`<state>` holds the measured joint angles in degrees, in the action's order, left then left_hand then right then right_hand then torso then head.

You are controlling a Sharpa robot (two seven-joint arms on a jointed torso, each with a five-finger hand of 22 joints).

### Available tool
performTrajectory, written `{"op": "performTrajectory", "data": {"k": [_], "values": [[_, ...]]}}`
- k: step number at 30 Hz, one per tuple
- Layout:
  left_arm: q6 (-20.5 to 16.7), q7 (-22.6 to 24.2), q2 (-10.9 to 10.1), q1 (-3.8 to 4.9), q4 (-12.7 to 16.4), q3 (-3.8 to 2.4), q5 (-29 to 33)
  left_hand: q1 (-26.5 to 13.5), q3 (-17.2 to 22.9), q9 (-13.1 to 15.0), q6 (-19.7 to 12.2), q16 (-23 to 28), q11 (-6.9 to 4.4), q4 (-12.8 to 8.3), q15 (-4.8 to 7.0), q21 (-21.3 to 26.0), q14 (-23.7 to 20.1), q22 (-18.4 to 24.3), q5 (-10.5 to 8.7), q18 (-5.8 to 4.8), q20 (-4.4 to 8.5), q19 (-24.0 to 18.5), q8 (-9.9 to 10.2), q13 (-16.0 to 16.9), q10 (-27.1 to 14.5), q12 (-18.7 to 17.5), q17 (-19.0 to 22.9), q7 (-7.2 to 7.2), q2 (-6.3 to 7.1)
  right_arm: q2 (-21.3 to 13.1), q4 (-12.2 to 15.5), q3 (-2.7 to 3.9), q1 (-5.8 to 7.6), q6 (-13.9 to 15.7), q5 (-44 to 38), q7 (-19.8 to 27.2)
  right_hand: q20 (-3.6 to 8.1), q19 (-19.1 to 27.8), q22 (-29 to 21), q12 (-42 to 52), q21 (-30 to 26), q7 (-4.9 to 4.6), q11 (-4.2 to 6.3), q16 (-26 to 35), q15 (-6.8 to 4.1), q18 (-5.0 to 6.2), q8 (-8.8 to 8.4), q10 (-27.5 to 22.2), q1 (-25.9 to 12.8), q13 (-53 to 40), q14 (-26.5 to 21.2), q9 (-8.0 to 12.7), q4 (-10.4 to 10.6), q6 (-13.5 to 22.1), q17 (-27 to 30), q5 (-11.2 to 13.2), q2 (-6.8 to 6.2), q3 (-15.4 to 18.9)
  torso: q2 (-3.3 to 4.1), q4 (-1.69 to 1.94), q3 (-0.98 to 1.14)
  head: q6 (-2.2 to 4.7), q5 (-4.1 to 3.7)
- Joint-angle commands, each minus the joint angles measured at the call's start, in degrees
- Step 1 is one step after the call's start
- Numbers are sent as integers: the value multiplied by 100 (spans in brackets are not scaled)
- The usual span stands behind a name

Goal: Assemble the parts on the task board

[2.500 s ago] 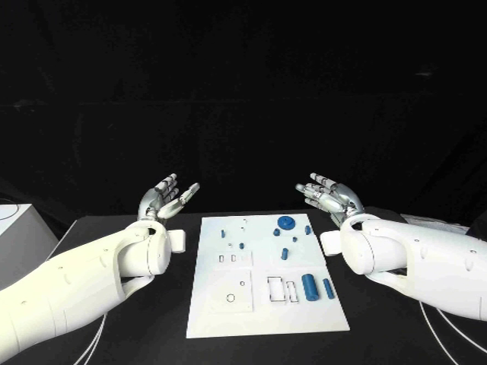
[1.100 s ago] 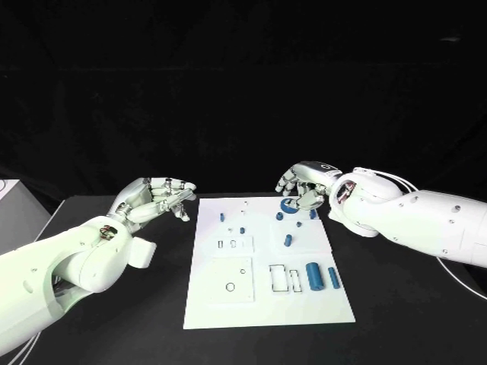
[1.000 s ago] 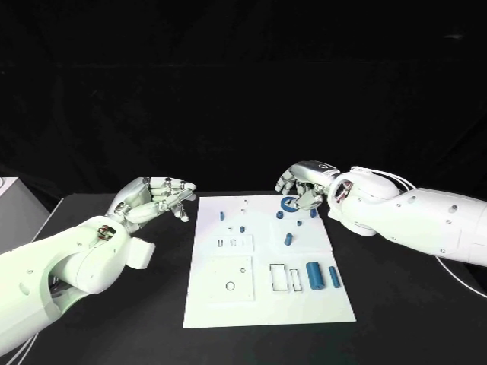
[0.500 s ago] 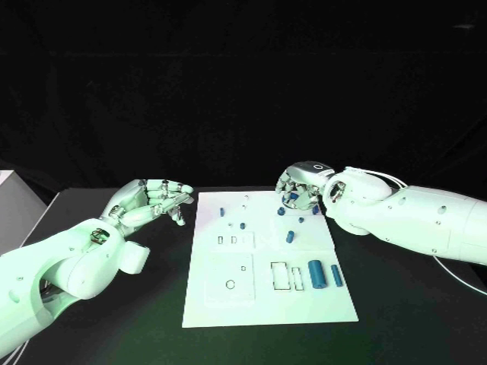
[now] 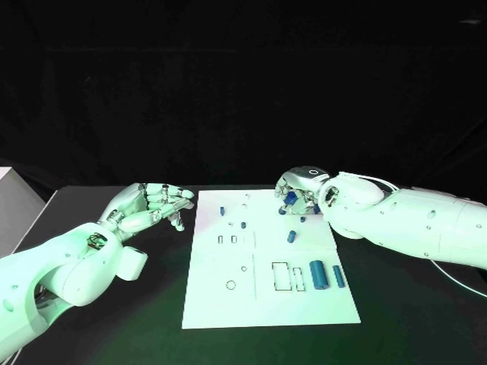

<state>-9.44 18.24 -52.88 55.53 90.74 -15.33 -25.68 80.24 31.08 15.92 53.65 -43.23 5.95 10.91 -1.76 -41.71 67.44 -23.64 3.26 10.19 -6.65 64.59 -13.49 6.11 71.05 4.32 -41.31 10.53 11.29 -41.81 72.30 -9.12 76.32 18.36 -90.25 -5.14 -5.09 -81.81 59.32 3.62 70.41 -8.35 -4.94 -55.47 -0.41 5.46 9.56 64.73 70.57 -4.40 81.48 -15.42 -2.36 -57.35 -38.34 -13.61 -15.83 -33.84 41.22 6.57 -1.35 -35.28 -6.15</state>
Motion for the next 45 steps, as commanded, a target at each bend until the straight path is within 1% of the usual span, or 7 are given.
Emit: {"op": "performTrajectory", "data": {"k": [1,2,3,4,7,20,45], "values": [[172,14,12,-7,25,-5,-183,-53,36,8,-30,37,15,-10,4,-39,-52,-13,-13,10,-6,-55,24,-2,-37,-36,6,-5,13,7,-29,-1,-18,24,-93,-134,0,348,-1135,47,-831,-7,-7,199,0,267,-14,-78,45,-22,-161,-18,-9,-12,203,3,33,118,40,20,-13,5,-12],[181,13,13,-9,24,-5,-196,-61,39,11,-39,48,19,-9,0,-51,-59,-22,-13,11,-9,-67,29,-3,-45,-39,9,0,19,8,-40,-2,-26,32,-88,-131,3,71,-280,93,-271,-5,4,-25,-4,97,-22,-20,53,-51,-88,-22,-8,-15,-118,3,34,143,48,23,-16,1,-13],[190,12,12,-10,22,-5,-206,-61,39,11,-39,48,19,-9,0,-51,-59,-22,-13,11,-9,-67,29,-3,-45,-39,9,0,19,7,-43,-2,-32,49,-102,-131,4,32,-175,101,-200,-5,5,-14,-4,76,-24,-12,52,-58,-102,-23,-8,-14,-114,5,28,151,55,23,-16,3,-15],[198,11,11,-11,18,-5,-219,-64,48,15,-44,59,22,-9,-2,-63,-66,-30,-12,11,-13,-78,32,-4,-53,-42,12,2,18,5,-41,-2,-38,74,-131,-135,2,-163,488,160,248,4,22,179,-4,-52,-40,73,34,-102,-277,-25,4,-5,13,2,4,177,63,25,-18,4,-17],[219,7,5,-13,-1,-6,-262,-64,55,18,-49,69,23,-11,-4,-72,-73,-37,-12,12,-15,-86,35,-5,-58,-44,14,2,16,1,-25,-3,-57,109,-199,-141,73,-493,1735,384,1112,84,132,-335,-87,-280,0,561,-13,-296,1,-71,34,-137,-672,-149,-24,32,99,24,-20,15,-6],[288,-17,3,-21,-63,-6,-317,-92,72,29,-69,110,35,-1,-14,-105,-92,-61,-12,14,-25,-121,48,-10,-84,-51,27,12,19,14,-35,-3,-95,148,-561,-316,88,-586,2151,294,1392,88,125,55,-91,-358,10,497,-9,-384,-74,-110,5,-200,-87,-212,-20,-127,205,32,-29,64,-27],[313,-82,-23,-23,-123,-6,-330,-122,86,40,-87,149,45,15,-24,-131,-105,-80,-13,16,-36,-151,59,-15,-108,-55,39,22,18,-31,-3,0,-91,253,-620,-455,69,-575,2148,244,1395,45,95,77,-69,-354,1,489,-74,-427,-62,-132,12,-203,-20,-87,-56,-186,332,38,-47,108,-27]]}}
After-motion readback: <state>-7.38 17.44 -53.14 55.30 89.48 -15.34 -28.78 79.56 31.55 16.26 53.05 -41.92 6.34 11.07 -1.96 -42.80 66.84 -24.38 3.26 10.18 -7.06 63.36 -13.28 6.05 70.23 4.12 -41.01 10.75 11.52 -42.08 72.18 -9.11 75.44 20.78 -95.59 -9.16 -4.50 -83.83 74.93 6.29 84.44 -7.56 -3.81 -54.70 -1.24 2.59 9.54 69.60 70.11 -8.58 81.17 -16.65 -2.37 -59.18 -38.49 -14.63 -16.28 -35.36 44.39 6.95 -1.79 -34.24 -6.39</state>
